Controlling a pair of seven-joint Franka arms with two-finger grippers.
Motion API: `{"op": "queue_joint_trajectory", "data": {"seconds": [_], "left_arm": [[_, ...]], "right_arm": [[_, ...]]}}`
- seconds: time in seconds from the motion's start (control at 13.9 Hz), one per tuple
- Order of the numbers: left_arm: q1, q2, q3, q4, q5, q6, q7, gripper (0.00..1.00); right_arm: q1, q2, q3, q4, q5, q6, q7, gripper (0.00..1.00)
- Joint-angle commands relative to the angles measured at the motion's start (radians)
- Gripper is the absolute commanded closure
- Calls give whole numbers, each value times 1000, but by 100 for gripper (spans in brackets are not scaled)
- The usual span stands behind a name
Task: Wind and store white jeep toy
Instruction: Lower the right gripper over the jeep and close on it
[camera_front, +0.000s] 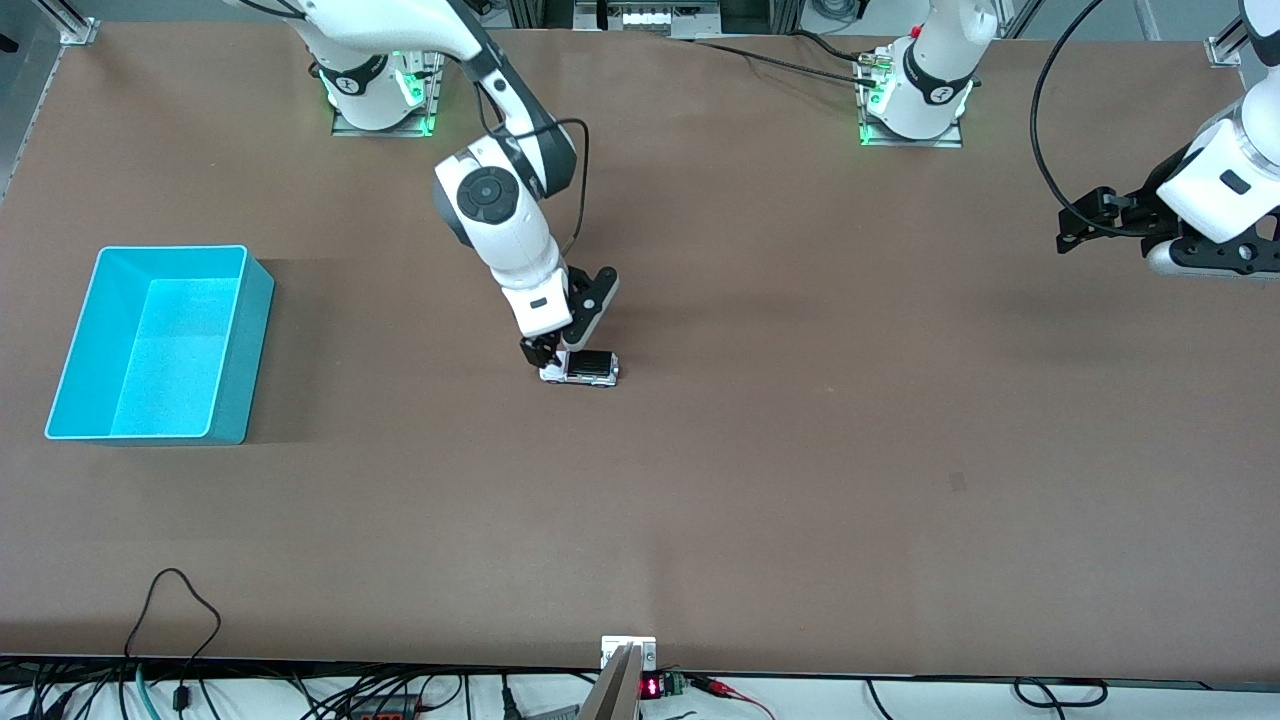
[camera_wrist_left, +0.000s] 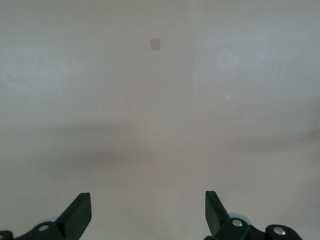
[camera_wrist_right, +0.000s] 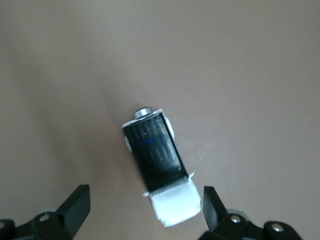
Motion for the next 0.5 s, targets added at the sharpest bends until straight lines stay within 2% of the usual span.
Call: {"op": "queue_joint_trajectory", "data": {"seconds": [0.0,0.43], "left_arm": [[2,-4,1,11,-5,-22,4,0],[1,-1,-1,12,-4,-21,2,0]], "right_arm": [[-1,50,-10,14,15,66,-43,0],[-13,81,-8,37,18,92,-85,0]]}}
